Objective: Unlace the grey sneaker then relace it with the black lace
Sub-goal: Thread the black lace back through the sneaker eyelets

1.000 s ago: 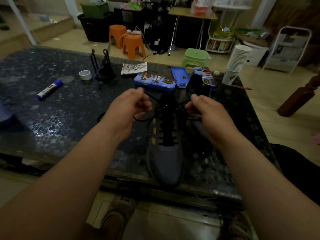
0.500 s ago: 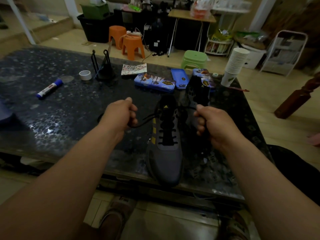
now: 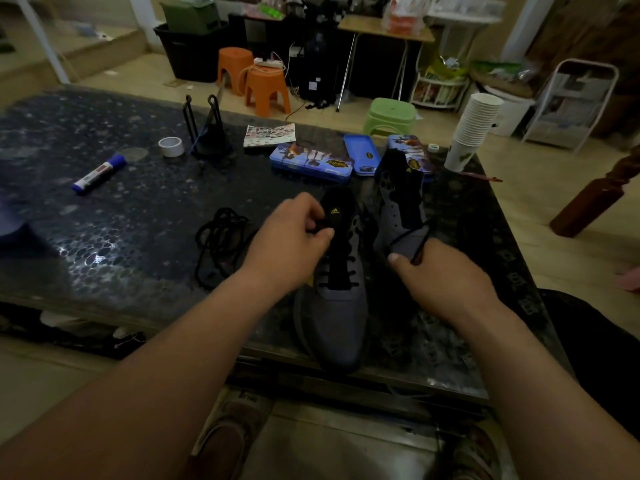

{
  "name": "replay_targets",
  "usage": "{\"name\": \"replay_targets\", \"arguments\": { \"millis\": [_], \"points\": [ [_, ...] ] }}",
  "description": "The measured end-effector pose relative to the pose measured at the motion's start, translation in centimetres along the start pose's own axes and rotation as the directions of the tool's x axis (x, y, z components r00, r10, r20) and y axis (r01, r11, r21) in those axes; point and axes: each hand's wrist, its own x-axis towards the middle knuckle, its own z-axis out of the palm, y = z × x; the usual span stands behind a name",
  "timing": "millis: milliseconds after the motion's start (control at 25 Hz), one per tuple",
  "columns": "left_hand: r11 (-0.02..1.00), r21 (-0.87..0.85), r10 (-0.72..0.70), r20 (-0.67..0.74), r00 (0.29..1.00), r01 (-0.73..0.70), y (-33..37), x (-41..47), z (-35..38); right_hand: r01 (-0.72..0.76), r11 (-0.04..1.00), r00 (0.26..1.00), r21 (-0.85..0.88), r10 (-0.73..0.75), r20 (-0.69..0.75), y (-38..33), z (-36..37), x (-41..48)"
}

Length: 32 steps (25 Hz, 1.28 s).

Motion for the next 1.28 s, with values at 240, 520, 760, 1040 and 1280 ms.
{"name": "replay_targets", "arguments": {
  "millis": [240, 520, 760, 1040, 1280],
  "points": [
    [0.914, 0.35, 0.178, 0.112, 0.978, -0.207, 0.7, 1.1, 0.4, 0.326, 0.913, 0.897, 0.245, -0.217, -0.386, -4.9, 0.2, -1.2],
    [0.909, -0.317, -0.146, 0.368, 0.918, 0.271, 1.0, 1.9, -0.7, 0.079, 0.902, 0.99, 0.425, -0.122, 0.075, -3.9, 3.6, 1.0],
    [0.893, -0.33, -0.144, 0.435, 0.889, 0.306, 0.4, 1.6, -1.5, 0.059, 0.88, 0.99, 0.471, -0.112, 0.084, -3.6, 3.5, 1.5],
    [0.926, -0.247, -0.159, 0.433, 0.887, 0.287, 1.7, 1.1, -1.9, 0.054, 0.876, 0.996, 0.48, -0.084, 0.042, -3.8, 4.0, 1.3],
    [0.968, -0.21, -0.073, 0.299, 0.952, 0.14, 1.6, 1.1, -1.9, 0.101, 0.899, 0.994, 0.426, -0.112, 0.002, -3.8, 4.2, 1.2]
  ]
}}
